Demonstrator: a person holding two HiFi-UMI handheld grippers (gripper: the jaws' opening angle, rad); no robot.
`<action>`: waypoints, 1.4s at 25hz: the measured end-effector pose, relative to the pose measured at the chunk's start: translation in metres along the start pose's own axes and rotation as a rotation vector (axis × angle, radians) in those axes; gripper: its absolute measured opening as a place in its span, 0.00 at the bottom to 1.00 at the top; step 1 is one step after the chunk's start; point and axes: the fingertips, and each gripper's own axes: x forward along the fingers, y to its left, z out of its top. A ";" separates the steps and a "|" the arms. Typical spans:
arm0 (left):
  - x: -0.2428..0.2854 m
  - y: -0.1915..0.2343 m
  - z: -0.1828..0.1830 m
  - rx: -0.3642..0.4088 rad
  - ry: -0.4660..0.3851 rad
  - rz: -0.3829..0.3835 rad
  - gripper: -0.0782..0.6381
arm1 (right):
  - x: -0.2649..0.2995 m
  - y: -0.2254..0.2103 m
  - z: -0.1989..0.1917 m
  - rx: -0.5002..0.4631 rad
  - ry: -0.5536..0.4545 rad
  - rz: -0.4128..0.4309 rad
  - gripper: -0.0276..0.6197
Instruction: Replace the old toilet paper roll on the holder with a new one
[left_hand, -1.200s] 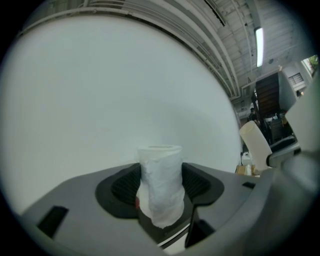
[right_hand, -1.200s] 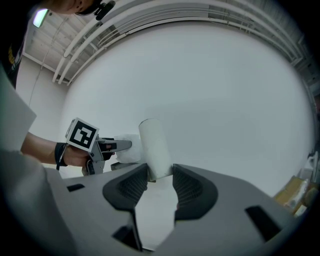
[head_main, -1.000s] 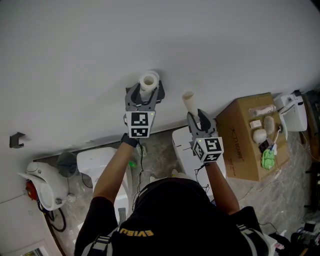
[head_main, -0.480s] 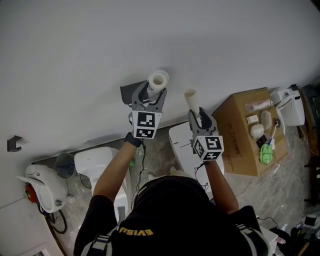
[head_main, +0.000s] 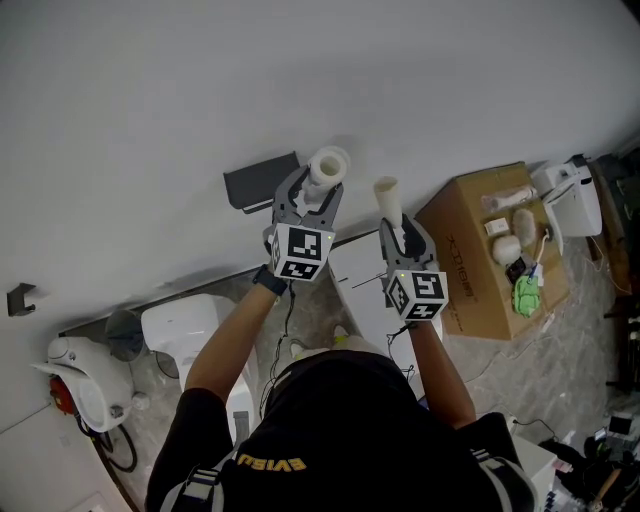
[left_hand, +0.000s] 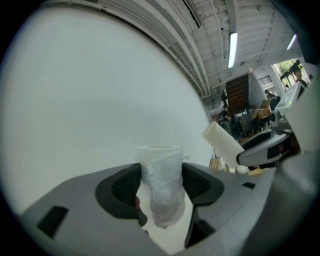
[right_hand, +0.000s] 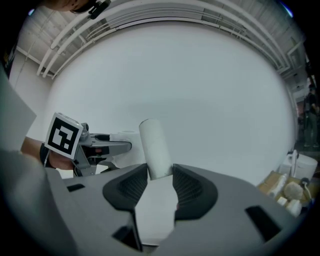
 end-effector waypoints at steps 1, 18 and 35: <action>0.002 -0.003 -0.002 0.005 0.004 -0.006 0.48 | 0.000 -0.002 -0.001 0.000 0.004 -0.004 0.28; 0.022 -0.051 -0.066 0.334 0.262 -0.085 0.48 | -0.007 -0.018 -0.022 0.018 0.052 -0.044 0.28; 0.037 -0.059 -0.122 0.893 0.470 -0.066 0.48 | -0.008 -0.010 -0.030 0.022 0.065 -0.013 0.28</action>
